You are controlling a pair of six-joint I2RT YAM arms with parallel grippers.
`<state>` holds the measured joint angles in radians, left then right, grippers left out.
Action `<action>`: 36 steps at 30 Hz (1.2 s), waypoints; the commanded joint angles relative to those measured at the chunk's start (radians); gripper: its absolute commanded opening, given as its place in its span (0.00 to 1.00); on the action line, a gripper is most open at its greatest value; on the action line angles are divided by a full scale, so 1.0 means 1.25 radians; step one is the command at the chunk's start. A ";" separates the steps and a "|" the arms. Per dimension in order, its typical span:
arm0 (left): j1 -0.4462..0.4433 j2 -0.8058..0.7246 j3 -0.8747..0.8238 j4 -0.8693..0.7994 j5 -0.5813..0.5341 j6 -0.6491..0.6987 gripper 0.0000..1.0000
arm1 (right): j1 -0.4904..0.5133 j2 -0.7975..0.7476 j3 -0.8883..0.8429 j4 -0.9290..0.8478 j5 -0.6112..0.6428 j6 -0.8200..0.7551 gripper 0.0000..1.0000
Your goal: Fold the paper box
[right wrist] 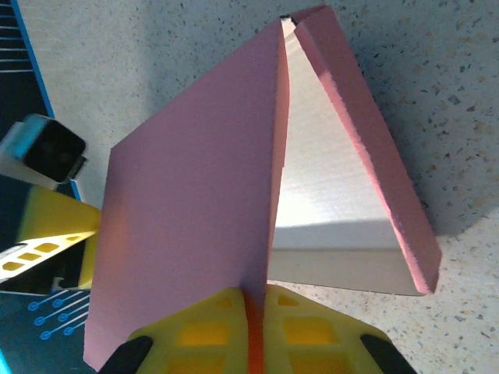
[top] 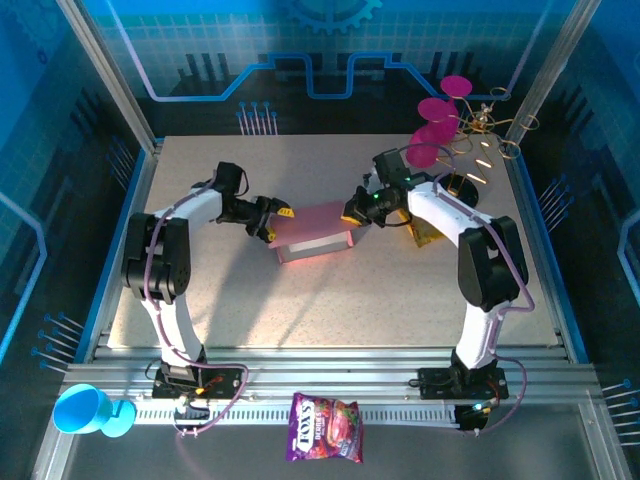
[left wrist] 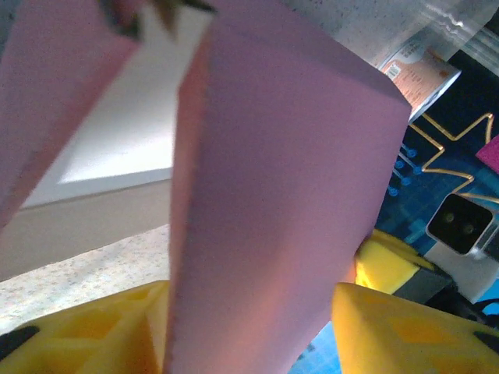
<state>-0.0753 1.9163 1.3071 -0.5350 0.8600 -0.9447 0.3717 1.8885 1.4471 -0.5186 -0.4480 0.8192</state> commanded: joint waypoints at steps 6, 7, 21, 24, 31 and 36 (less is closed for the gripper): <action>0.010 -0.013 0.072 -0.264 -0.116 0.185 0.67 | 0.008 0.043 0.014 -0.019 0.058 -0.055 0.09; 0.010 -0.014 0.080 -0.293 -0.140 0.201 0.67 | 0.008 0.045 0.014 -0.014 0.057 -0.056 0.09; -0.008 -0.046 -0.002 -0.187 -0.157 0.217 0.56 | 0.003 0.073 0.004 -0.021 0.045 -0.095 0.11; -0.015 -0.018 -0.003 -0.176 -0.180 0.222 0.52 | 0.001 0.074 -0.006 -0.013 0.040 -0.104 0.12; -0.019 0.006 -0.028 -0.104 -0.192 0.224 0.44 | -0.004 0.081 -0.024 -0.013 0.032 -0.127 0.12; -0.024 0.021 -0.036 -0.107 -0.223 0.235 0.38 | -0.008 0.084 -0.033 -0.011 0.031 -0.137 0.13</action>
<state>-0.0990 1.9240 1.2842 -0.6754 0.6140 -0.6765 0.3698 1.9709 1.4239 -0.5095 -0.4088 0.6785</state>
